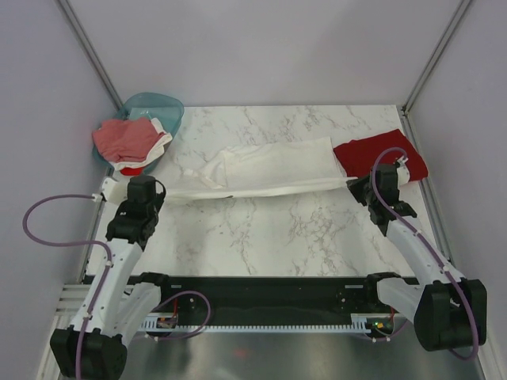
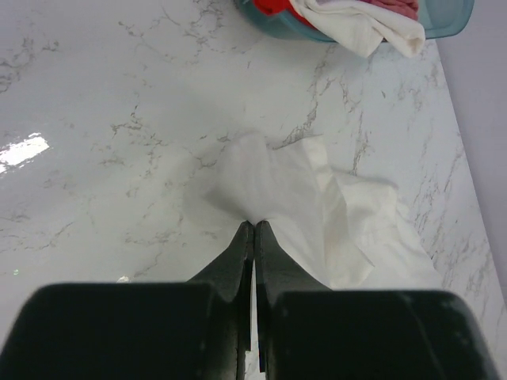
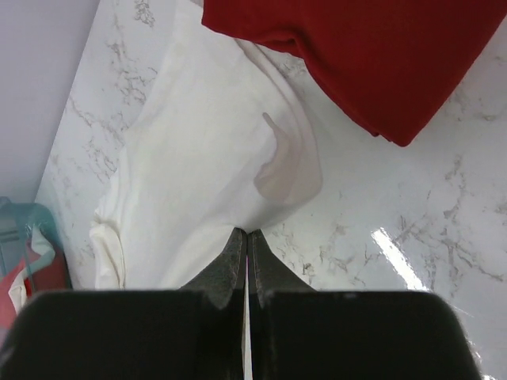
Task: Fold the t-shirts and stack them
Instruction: Fold the tshirt
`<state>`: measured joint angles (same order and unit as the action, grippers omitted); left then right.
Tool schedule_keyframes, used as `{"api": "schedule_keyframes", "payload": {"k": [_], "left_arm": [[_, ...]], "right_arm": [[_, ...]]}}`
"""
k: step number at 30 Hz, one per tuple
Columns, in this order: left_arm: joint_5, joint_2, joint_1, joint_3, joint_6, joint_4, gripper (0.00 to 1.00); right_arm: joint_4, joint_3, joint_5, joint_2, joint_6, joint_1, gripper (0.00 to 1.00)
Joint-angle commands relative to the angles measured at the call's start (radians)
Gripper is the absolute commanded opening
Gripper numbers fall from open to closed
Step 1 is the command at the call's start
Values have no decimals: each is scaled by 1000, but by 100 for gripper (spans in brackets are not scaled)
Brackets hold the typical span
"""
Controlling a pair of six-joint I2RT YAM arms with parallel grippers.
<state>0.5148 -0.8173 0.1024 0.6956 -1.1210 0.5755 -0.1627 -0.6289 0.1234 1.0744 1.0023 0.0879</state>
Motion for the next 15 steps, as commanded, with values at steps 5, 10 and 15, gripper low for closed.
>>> {"api": "schedule_keyframes", "payload": {"k": [5, 10, 15], "left_arm": [[19, 92, -4, -90, 41, 87, 2], [-12, 95, -4, -88, 35, 142, 3], [33, 148, -4, -110, 23, 182, 22]], "right_arm": [[-66, 116, 29, -47, -11, -5, 0], [-110, 124, 19, -65, -30, -5, 2], [-121, 182, 79, -128, -1, -5, 15]]}}
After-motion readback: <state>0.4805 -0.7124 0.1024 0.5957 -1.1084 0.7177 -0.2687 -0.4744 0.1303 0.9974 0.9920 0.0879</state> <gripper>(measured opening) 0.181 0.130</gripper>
